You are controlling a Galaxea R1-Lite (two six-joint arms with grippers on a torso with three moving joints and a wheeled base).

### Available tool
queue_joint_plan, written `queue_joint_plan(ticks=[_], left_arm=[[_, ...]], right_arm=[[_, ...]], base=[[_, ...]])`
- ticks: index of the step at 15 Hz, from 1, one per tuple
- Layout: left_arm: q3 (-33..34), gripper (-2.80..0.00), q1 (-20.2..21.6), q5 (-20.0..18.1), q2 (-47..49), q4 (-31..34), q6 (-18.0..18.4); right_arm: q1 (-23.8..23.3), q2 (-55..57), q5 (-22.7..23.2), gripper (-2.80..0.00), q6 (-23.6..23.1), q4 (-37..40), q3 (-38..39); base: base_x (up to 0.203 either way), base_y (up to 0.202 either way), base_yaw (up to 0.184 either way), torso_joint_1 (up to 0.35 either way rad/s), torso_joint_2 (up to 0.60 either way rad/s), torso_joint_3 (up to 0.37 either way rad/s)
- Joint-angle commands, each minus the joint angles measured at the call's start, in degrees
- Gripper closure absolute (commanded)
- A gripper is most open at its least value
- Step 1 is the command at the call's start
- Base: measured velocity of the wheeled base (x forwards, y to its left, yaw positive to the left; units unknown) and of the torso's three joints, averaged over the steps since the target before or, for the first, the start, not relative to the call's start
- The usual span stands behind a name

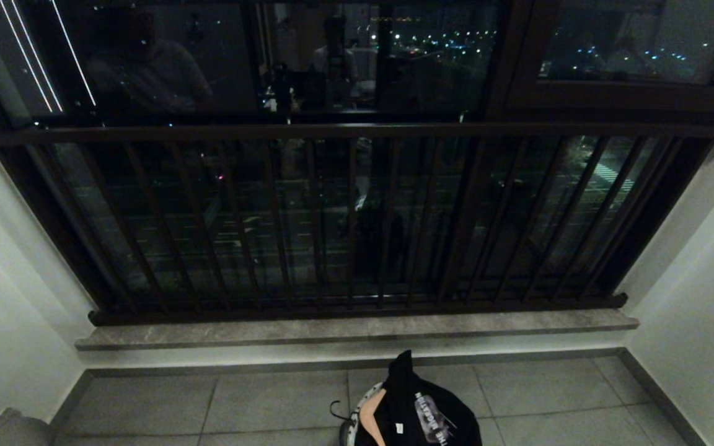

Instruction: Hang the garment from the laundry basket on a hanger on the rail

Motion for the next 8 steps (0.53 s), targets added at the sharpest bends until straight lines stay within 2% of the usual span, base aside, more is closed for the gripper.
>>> queue_joint_plan(ticks=[1, 8], left_arm=[[0.0, 0.00, 0.0, 0.0, 0.0, 0.0, 0.0], [0.0, 0.00, 0.0, 0.0, 0.0, 0.0, 0.0]], right_arm=[[0.0, 0.1, 0.1, 0.00, 0.0, -0.1, 0.0], [0.0, 0.1, 0.3, 0.00, 0.0, -0.1, -0.1]], base=[[0.000, 0.000, 0.000, 0.158, -0.35, -0.180], [0.000, 0.000, 0.000, 0.147, -0.31, -0.161]])
